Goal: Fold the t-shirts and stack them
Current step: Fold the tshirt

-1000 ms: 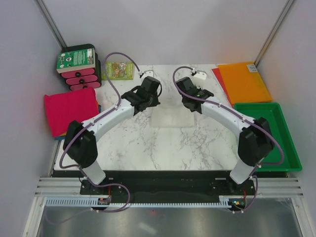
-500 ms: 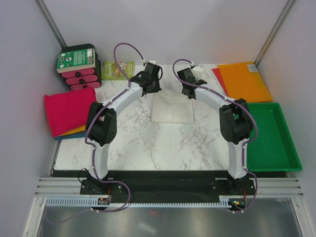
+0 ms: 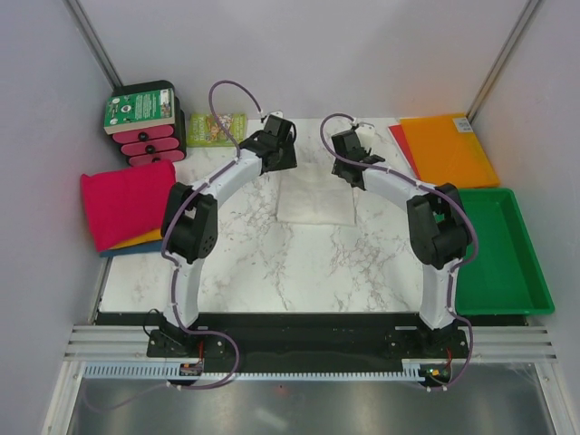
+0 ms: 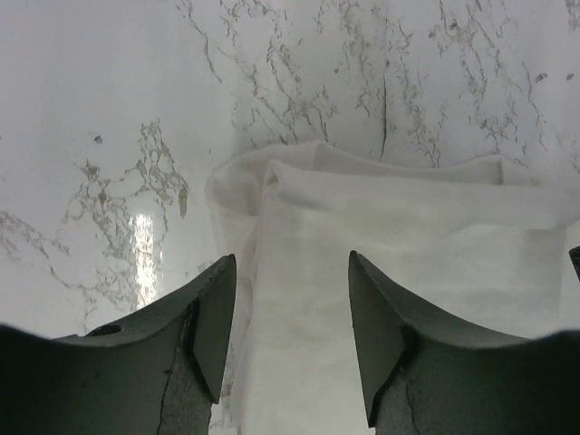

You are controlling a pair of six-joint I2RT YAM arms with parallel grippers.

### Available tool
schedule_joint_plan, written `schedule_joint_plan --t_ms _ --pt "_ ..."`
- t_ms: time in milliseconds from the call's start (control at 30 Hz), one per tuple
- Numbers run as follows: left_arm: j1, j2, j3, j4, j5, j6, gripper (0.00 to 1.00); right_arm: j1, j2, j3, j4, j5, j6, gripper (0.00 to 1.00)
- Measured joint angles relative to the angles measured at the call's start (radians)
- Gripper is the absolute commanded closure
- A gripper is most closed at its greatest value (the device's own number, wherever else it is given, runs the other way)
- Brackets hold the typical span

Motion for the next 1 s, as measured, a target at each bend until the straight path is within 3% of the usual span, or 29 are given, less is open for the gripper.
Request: schedule_joint_plan --t_ms 67,100,167,500,700,1000 --pt "-0.001 -0.046 -0.051 0.016 0.006 -0.007 0.46 0.016 -0.046 -0.035 0.024 -0.022 0.006 0.69" --pt "-0.002 -0.068 -0.076 0.021 0.008 -0.013 0.53 0.023 -0.061 -0.048 0.035 -0.031 0.011 0.88" --pt "-0.004 -0.106 -0.127 0.045 0.027 -0.031 0.57 0.041 -0.093 -0.095 0.074 -0.066 0.035 0.99" --pt "-0.085 -0.15 -0.416 0.13 0.128 -0.097 0.7 0.1 -0.057 -0.258 0.112 -0.151 0.112 1.0" --pt "-0.143 -0.166 -0.506 0.182 0.12 -0.127 0.72 0.123 -0.086 -0.329 0.167 -0.129 0.137 1.0" --pt "-0.169 -0.361 -0.752 0.201 0.1 -0.182 0.7 0.216 -0.243 -0.536 0.186 -0.106 0.185 1.0"
